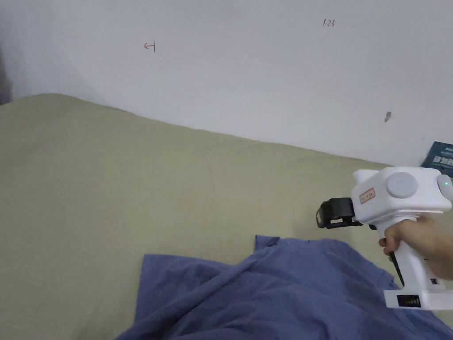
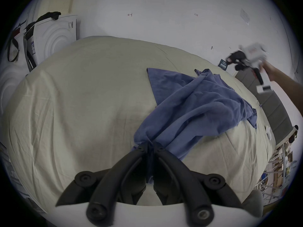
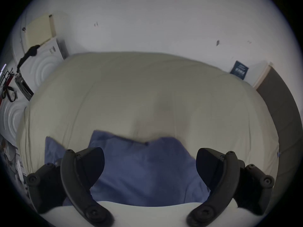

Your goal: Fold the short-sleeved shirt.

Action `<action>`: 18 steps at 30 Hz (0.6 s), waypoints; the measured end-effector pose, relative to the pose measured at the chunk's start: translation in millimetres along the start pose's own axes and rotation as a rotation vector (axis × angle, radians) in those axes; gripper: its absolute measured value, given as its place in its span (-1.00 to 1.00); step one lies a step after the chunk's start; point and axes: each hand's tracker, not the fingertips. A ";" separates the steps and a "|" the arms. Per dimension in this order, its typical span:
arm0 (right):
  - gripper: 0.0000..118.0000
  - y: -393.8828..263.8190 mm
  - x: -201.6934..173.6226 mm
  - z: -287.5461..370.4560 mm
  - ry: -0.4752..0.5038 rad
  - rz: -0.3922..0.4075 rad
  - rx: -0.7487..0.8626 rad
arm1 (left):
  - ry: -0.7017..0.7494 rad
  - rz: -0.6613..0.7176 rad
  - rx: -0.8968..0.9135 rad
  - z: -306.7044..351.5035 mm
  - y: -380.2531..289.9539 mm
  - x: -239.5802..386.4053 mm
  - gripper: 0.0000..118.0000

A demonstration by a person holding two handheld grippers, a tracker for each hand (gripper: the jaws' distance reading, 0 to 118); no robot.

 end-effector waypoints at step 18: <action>-0.90 -23.2 -35.4 -66.4 0.108 0.199 -0.158 | -0.010 -0.046 0.005 -0.2 -5.9 -2.1 -0.91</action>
